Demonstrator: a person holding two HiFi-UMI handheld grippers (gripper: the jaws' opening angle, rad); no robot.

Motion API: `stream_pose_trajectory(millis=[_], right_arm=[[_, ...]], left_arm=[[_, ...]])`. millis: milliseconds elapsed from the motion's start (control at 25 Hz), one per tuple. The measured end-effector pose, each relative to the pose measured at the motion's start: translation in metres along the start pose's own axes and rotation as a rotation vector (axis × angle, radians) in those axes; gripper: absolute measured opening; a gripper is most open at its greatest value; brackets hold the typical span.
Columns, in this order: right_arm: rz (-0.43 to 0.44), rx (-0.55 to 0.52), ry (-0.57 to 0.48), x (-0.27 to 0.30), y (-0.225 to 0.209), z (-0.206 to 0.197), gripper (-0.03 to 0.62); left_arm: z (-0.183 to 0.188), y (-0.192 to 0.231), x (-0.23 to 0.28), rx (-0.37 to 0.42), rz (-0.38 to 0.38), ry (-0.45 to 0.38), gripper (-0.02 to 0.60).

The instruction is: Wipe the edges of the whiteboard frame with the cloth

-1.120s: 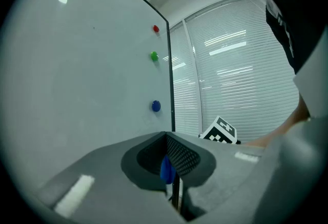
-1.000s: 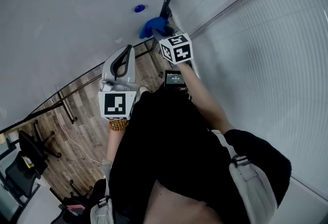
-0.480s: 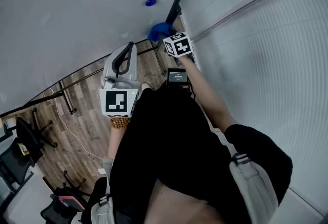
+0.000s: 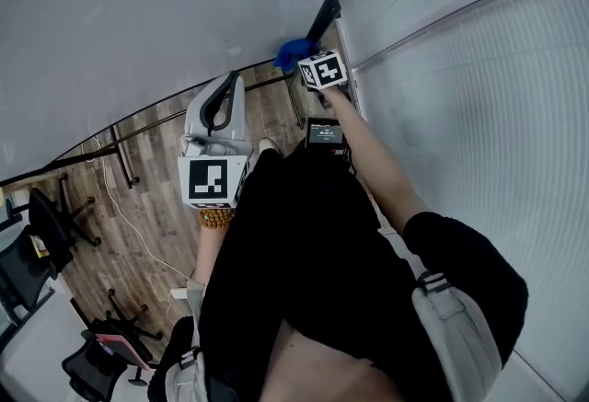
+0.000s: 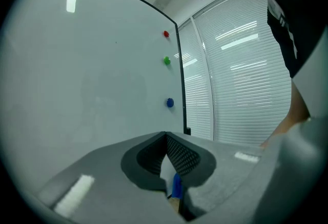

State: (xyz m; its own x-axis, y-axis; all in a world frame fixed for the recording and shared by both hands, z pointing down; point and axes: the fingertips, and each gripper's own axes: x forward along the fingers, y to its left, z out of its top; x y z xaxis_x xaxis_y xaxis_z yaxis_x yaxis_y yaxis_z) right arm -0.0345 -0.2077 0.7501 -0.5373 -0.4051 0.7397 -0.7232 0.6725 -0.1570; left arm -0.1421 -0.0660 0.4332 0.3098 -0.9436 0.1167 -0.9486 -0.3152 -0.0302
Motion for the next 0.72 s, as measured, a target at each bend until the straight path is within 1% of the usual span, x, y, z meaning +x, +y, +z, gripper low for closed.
stream_pose_trajectory(millis=[120,200,240,320,480,560,640,720], right_arm=[[0.04,-0.015,-0.021,-0.013,0.006,-0.004,0.103],[0.096,-0.046,-0.076,-0.035,0.02,0.007,0.106],[0.123,-0.068,-0.121,-0.048,0.028,0.015,0.106],[0.161,-0.114,-0.252,-0.083,0.043,0.038,0.104],[0.193,-0.249,-0.605,-0.179,0.081,0.092,0.094],[0.218,-0.295,-0.749,-0.223,0.103,0.112,0.092],[0.225,-0.323,-0.839,-0.253,0.12,0.124,0.092],[0.225,-0.345,-0.889,-0.272,0.135,0.13,0.092]], left_arm=[[0.0,-0.007,-0.003,0.003,0.004,-0.007,0.002],[0.006,-0.007,-0.006,0.004,0.005,-0.02,0.001],[0.008,-0.007,-0.007,0.002,0.005,-0.024,0.0],[0.008,-0.006,-0.007,0.002,0.004,-0.026,0.0],[0.0,-0.007,-0.001,0.009,0.003,-0.018,0.0],[-0.001,-0.008,0.002,0.015,-0.005,-0.015,0.001],[-0.002,-0.008,0.003,0.018,-0.011,-0.014,0.0],[-0.003,-0.008,0.001,0.015,-0.006,-0.014,0.001]])
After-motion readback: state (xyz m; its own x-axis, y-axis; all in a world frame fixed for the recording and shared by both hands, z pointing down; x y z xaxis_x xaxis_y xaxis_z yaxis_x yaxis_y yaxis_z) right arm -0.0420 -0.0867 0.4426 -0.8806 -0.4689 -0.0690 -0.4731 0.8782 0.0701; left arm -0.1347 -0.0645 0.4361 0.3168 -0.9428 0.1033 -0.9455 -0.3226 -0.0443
